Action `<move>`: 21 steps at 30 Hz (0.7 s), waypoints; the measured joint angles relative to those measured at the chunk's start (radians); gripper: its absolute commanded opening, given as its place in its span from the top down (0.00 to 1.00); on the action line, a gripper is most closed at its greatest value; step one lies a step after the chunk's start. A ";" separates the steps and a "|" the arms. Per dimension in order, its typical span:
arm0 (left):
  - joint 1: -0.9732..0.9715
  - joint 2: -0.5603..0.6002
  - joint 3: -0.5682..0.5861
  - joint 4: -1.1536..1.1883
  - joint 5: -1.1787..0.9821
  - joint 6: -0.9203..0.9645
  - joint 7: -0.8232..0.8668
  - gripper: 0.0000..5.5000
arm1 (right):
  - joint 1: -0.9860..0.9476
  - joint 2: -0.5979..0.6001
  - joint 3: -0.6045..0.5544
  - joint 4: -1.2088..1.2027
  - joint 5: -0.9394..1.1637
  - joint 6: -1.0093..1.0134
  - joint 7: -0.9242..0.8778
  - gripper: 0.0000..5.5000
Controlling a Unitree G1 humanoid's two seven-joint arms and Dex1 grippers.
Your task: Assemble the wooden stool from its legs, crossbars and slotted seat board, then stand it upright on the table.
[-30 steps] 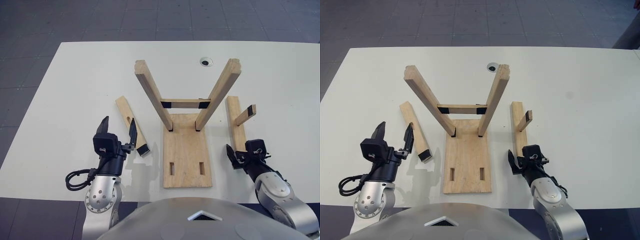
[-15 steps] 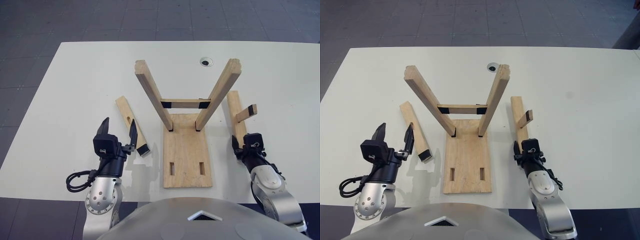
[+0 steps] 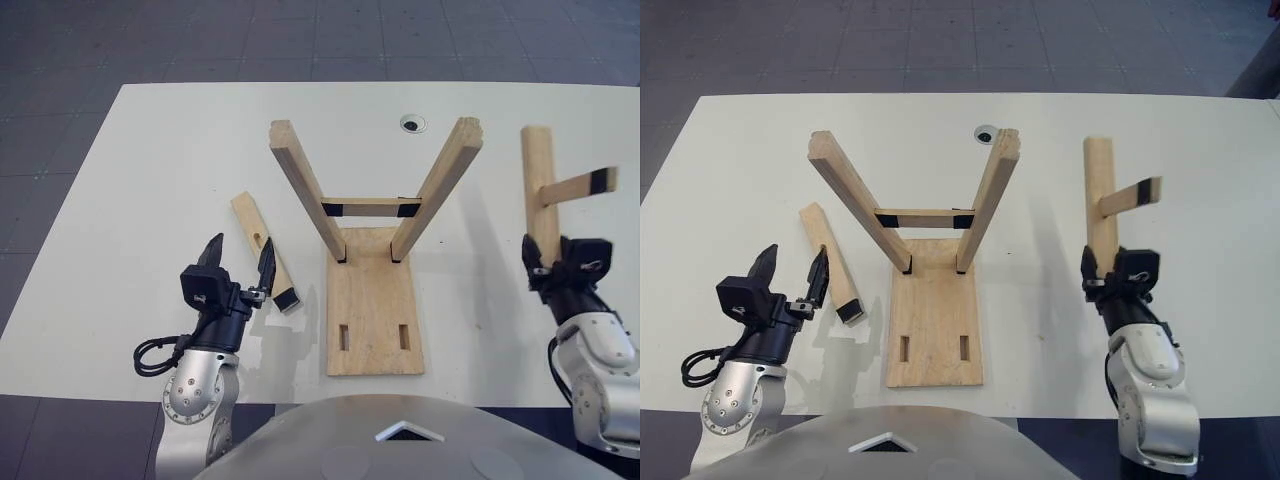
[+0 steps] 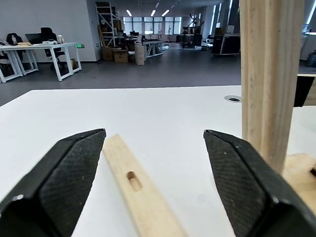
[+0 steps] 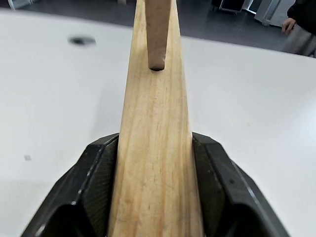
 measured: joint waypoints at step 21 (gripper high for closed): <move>-0.112 0.363 0.198 -0.010 -0.980 0.255 -0.654 0.33 | 0.058 -0.229 -0.018 -0.290 0.951 0.069 0.514 0.62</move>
